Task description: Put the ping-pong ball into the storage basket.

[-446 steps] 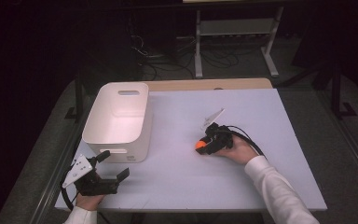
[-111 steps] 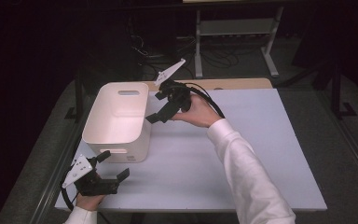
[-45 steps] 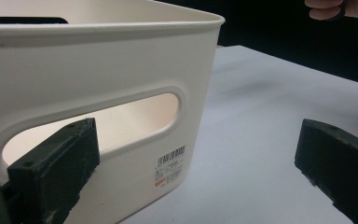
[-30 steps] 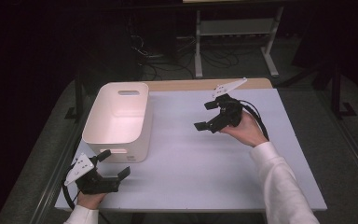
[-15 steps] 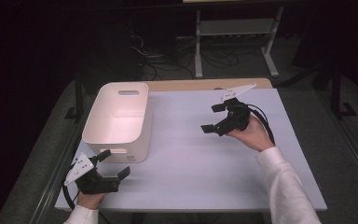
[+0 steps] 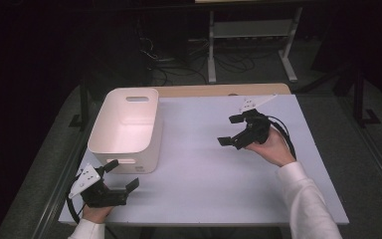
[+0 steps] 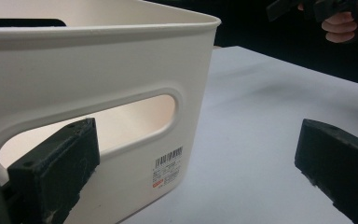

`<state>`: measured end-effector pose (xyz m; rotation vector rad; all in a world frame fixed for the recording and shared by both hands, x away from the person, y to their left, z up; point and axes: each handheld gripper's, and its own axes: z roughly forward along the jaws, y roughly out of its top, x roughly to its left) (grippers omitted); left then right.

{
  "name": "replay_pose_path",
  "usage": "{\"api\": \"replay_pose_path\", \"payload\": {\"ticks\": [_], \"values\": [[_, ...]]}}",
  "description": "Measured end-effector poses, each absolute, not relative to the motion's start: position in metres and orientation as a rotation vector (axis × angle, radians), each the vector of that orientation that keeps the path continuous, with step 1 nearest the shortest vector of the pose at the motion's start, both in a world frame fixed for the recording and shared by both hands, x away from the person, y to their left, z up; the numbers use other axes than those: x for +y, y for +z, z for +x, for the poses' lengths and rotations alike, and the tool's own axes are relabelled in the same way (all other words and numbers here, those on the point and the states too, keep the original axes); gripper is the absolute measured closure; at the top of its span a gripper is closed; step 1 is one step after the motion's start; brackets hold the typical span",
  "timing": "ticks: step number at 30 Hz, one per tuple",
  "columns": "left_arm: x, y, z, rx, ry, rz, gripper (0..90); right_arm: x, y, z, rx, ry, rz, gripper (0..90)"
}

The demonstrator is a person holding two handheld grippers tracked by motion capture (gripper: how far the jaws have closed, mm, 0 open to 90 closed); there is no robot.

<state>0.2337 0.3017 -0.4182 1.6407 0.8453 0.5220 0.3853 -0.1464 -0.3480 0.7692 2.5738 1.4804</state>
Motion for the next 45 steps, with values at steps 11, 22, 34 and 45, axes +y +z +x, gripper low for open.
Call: {"api": "replay_pose_path", "payload": {"ticks": [11, 22, 34, 45], "values": [[0.301, -0.418, 0.234, 0.844, 0.522, 1.636, 0.0, -0.162, -0.360, 0.379, 2.567, 1.473, 0.818, 0.0], [0.301, -0.418, 0.234, 0.842, 0.523, 1.643, 0.0, -0.181, -0.373, 0.371, 2.542, 1.467, 0.870, 0.0], [0.301, -0.418, 0.234, 0.840, 0.526, 1.640, 0.0, -0.190, -0.379, 0.363, 2.514, 1.480, 0.879, 0.0], [0.301, -0.418, 0.234, 0.837, 0.526, 1.642, 0.0, -0.201, -0.383, 0.352, 2.482, 1.490, 0.895, 0.0]]}}
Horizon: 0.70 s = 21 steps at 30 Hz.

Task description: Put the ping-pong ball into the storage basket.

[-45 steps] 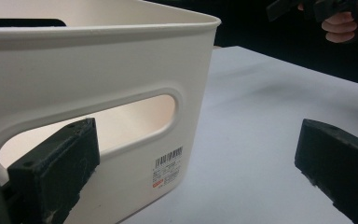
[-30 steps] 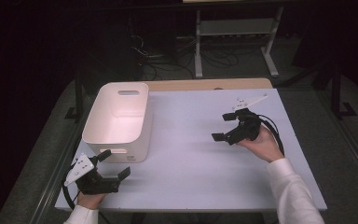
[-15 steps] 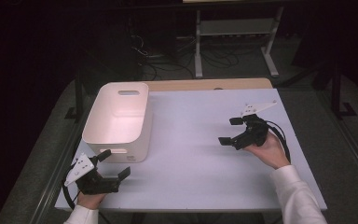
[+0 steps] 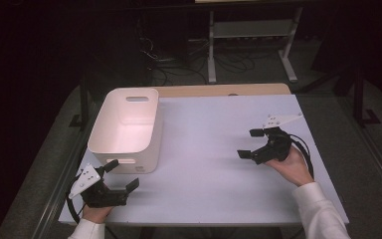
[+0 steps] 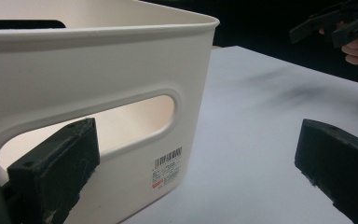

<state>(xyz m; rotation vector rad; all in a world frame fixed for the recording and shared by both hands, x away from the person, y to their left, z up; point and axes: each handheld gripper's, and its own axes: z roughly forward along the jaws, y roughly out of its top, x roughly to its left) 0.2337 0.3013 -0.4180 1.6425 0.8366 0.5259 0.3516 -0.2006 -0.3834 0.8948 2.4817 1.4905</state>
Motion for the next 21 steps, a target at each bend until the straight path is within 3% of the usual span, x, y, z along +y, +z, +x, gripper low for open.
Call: {"api": "replay_pose_path", "payload": {"ticks": [21], "values": [[0.302, -0.418, 0.234, 0.837, 0.530, 1.647, 0.0, -0.221, -0.397, 0.332, 2.397, 1.505, 0.943, 0.0]]}}
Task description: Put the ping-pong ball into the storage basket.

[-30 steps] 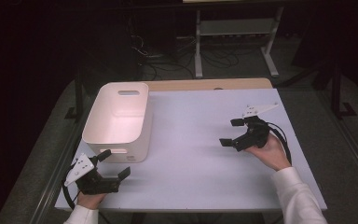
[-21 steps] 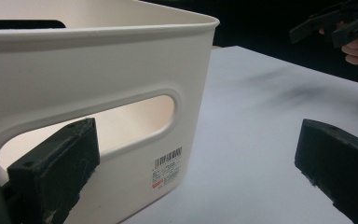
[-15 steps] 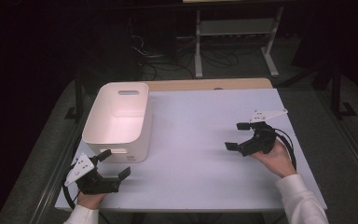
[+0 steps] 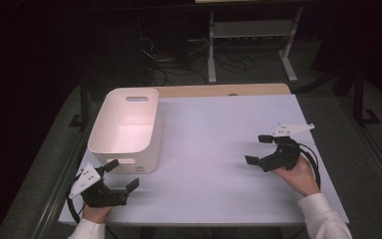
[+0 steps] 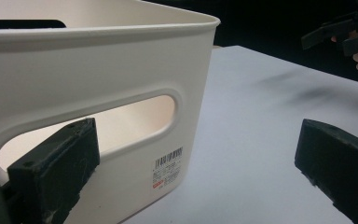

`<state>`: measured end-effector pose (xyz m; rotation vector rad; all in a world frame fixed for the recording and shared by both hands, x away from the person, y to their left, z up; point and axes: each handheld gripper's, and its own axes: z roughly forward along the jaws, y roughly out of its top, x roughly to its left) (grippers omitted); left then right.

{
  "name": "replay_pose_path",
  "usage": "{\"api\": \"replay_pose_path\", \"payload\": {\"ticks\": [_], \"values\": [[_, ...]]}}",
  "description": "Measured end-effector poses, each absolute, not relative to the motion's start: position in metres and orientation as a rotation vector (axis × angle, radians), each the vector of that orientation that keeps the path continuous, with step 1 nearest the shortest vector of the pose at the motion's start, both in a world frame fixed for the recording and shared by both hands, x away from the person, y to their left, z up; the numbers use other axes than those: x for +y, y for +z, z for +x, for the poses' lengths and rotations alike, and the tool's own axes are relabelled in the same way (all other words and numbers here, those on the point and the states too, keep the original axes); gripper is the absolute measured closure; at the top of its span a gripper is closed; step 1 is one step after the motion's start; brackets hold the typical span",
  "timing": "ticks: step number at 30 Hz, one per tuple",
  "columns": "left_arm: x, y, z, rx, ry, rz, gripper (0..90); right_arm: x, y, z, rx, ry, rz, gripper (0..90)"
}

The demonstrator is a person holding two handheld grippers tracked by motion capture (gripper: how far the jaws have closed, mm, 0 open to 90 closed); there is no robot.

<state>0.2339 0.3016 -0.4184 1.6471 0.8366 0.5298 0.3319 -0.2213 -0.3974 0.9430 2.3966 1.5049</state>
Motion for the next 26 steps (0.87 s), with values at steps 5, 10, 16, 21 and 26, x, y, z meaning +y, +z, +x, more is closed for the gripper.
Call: {"api": "replay_pose_path", "payload": {"ticks": [5, 10, 16, 21, 26], "values": [[0.302, -0.418, 0.234, 0.835, 0.531, 1.649, 0.0, -0.227, -0.401, 0.325, 2.370, 1.515, 0.963, 0.0], [0.302, -0.418, 0.234, 0.836, 0.531, 1.650, 0.0, -0.234, -0.406, 0.318, 2.347, 1.502, 0.963, 0.0], [0.301, -0.418, 0.234, 0.837, 0.526, 1.640, 0.0, -0.240, -0.413, 0.309, 2.306, 1.488, 0.969, 0.0], [0.302, -0.418, 0.233, 0.833, 0.526, 1.636, 0.0, -0.239, -0.411, 0.302, 2.284, 1.507, 0.953, 0.0], [0.301, -0.417, 0.233, 0.828, 0.521, 1.633, 0.0, -0.241, -0.412, 0.299, 2.255, 1.511, 0.940, 0.0]]}}
